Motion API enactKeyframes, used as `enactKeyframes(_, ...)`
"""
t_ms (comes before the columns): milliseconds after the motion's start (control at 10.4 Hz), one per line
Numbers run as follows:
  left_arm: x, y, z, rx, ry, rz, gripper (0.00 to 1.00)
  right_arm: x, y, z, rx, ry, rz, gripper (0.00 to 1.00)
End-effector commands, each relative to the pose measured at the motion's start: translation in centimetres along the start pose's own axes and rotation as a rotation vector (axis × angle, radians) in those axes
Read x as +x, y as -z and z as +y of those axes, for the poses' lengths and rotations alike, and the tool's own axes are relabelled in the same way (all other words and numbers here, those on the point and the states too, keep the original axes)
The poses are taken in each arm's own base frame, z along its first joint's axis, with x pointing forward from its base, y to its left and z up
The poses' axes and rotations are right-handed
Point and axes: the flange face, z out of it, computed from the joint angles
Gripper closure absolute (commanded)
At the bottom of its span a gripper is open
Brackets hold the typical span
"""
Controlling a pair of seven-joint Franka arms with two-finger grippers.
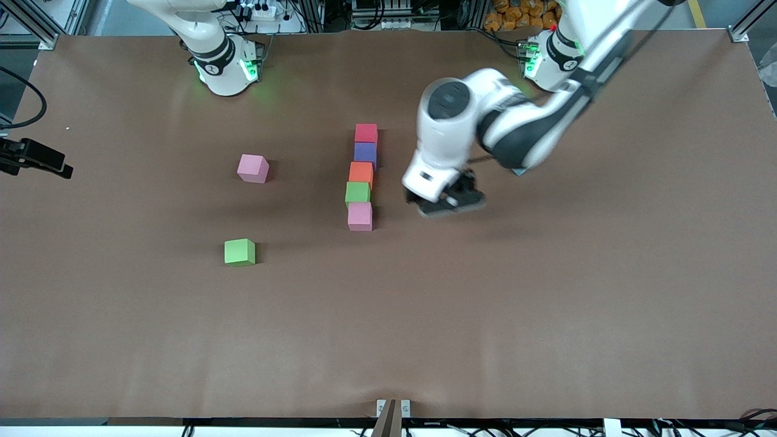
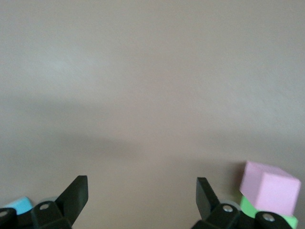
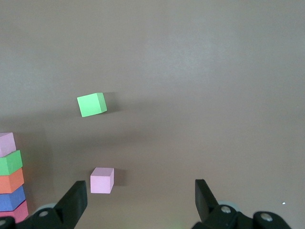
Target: Arrange blocks into number 1
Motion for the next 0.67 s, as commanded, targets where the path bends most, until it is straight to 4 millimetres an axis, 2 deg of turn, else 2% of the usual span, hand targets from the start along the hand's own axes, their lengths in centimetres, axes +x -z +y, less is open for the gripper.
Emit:
enactKeyframes(0,1.8,2.1,-2.2,0.022,-0.022,-0.026,0.00,0.0,0.5,0.1,-0.014,-0.007,0.001,0.00)
enactKeyframes(96,2.5,2.4,-3.5,0.038,-0.037,-0.036,0.00,0.0,0.5,0.1,-0.014,-0.008,0.001,0.00)
enactKeyframes(287,4.4,4.2,-6.7,0.015,-0.088,-0.068,0.00,-0.1,0.5,0.1,-0.014,-0.008,0.001,0.00)
enactKeyframes(479,5.3,5.5,-9.2,-0.001,-0.125,-0.104,0.00,-0.1,0.5,0.1,-0.012,-0.008,0.001,0.00)
enactKeyframes(575,5.8,6.1,-11.3,0.002,-0.155,-0.120,0.00,-0.1,0.5,0.1,-0.014,-0.010,0.001,0.00)
